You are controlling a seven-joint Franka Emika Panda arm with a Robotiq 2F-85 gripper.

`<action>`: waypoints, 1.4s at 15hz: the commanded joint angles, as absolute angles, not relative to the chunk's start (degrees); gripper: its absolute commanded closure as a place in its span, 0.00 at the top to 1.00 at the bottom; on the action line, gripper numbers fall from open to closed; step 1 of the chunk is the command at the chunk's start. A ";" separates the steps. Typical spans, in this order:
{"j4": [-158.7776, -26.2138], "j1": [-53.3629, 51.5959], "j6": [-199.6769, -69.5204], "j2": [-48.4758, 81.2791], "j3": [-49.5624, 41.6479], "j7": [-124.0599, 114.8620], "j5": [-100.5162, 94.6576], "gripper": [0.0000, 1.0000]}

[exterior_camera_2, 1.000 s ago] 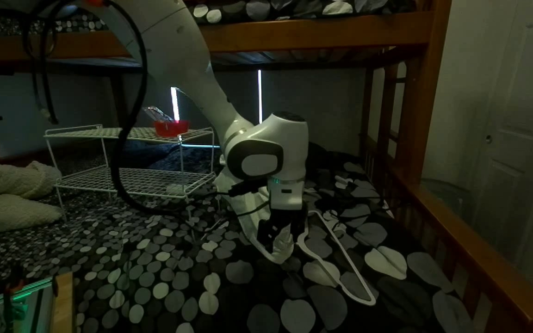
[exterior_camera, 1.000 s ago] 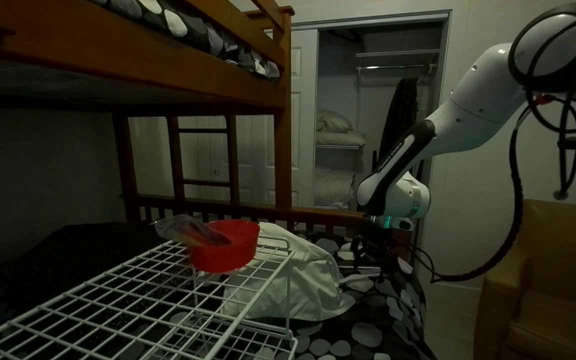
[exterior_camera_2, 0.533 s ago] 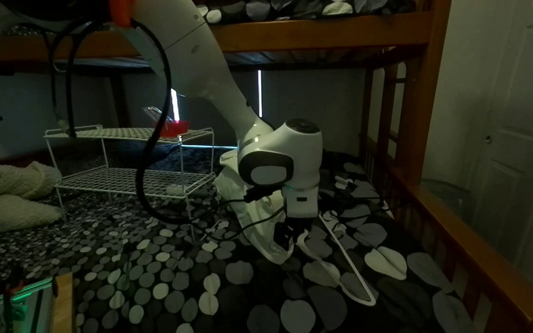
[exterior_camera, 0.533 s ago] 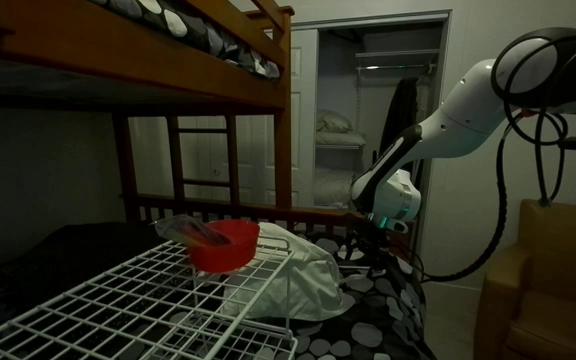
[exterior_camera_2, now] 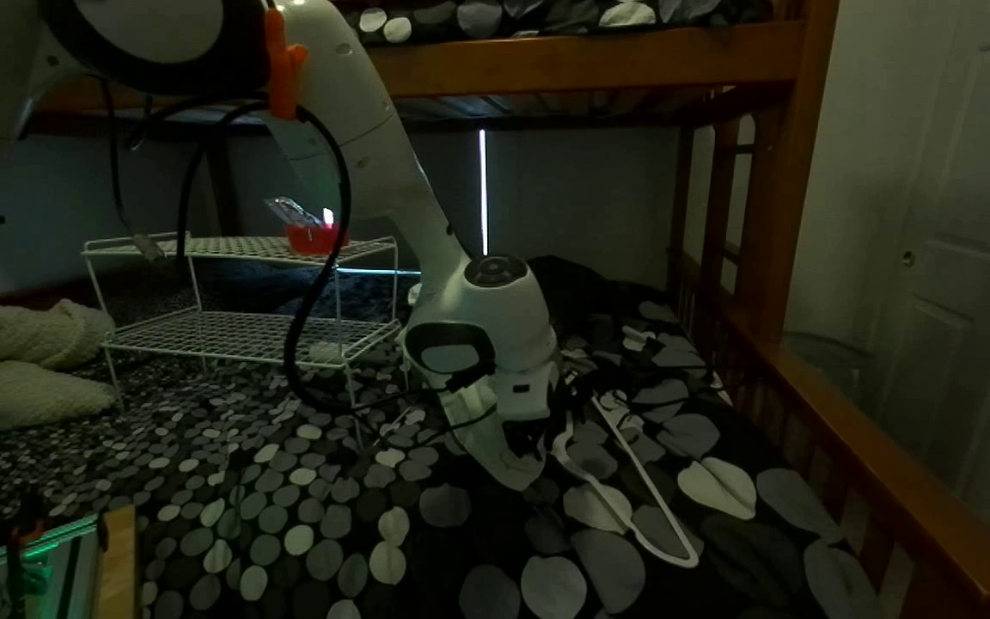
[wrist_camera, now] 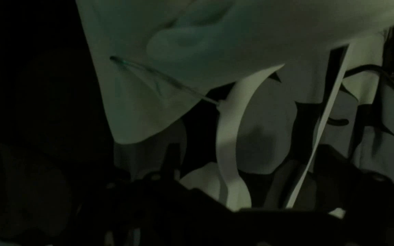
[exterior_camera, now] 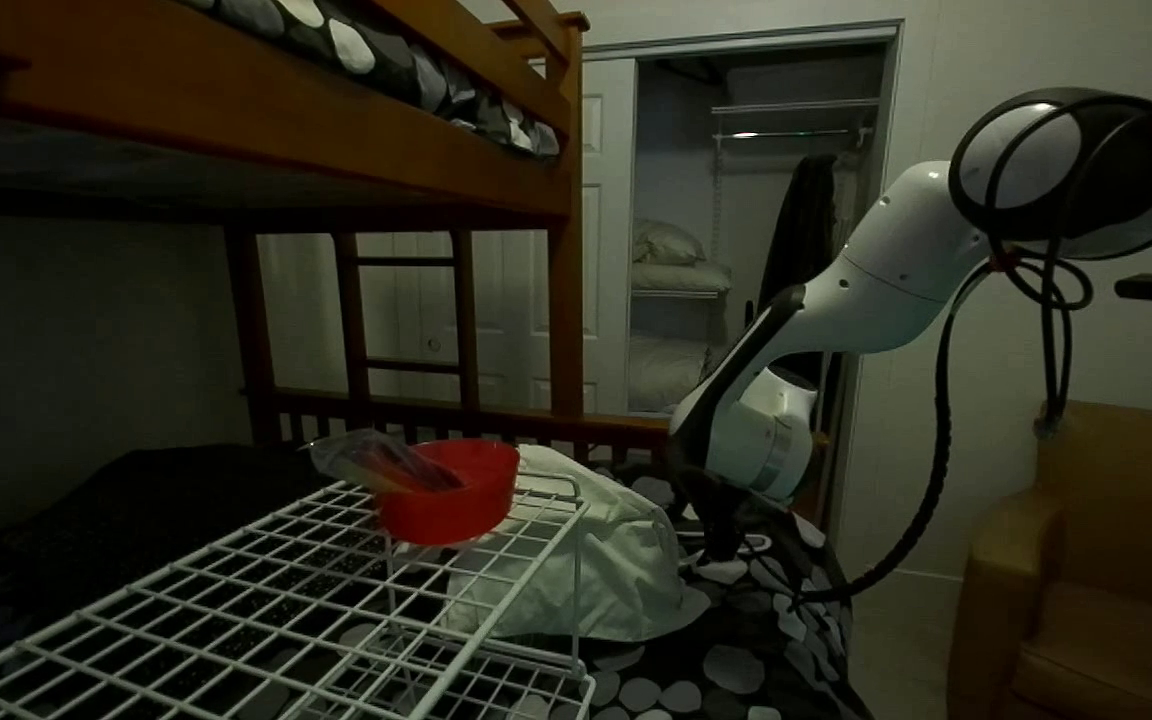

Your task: Pick up the white coat hanger and put it on the top shelf of the white racks

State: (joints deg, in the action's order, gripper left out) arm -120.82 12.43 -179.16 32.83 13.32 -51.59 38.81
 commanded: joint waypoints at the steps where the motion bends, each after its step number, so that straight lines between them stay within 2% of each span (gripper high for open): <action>1: -119.65 17.80 -183.98 36.26 20.06 -48.99 40.56 1.00; 8: -119.36 30.82 -181.67 40.19 30.24 -38.18 38.01 1.00; 9: -120.11 27.33 -182.45 37.95 27.79 -40.34 38.77 1.00; 13: -119.59 27.87 -183.23 39.12 28.26 -39.65 38.70 1.00; 16: -117.20 31.70 -183.85 42.96 32.65 -35.43 37.36 1.00; 21: -114.16 31.04 -184.55 47.30 31.79 -32.79 37.51 1.00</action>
